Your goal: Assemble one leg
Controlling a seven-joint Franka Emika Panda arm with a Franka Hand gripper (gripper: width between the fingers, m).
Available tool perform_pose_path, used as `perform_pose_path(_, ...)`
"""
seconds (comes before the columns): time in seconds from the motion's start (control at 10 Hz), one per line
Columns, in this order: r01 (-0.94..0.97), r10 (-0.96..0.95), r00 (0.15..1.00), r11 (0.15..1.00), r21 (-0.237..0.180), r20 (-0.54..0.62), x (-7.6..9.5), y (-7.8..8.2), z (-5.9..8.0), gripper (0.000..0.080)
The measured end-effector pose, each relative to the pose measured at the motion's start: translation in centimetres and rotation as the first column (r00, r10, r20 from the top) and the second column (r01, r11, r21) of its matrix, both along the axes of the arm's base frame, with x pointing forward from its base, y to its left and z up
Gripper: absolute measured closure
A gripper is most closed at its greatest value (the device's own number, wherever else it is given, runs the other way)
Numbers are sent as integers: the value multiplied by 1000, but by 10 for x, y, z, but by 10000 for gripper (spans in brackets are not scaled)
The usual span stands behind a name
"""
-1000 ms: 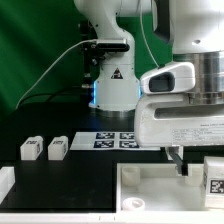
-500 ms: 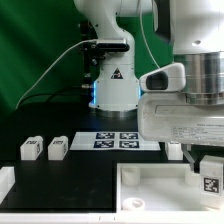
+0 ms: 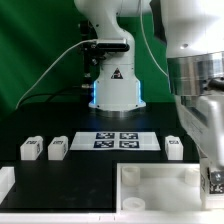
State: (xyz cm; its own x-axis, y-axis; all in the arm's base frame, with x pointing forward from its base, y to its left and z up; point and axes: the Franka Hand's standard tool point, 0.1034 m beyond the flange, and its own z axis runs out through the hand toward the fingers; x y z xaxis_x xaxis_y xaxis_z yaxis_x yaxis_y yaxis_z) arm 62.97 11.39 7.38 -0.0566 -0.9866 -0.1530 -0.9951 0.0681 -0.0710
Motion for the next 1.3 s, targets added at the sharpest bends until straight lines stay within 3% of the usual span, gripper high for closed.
perform_pose_path(0.3,8,-8,1000,1000,8,-1,0,0,0,508)
perform_pose_path(0.5,-94,94,996,996,1,12,-1,1,-1,259)
perform_pose_path(0.6,-245,245,969,970,-10,24,-3,3,-2,184)
perform_pose_path(0.8,-536,538,842,843,-45,40,-6,3,-3,157)
perform_pose_path(1.1,-732,737,674,676,-85,55,-6,2,-3,151)
perform_pose_path(1.3,-924,936,351,350,-153,20,-7,5,-4,151)
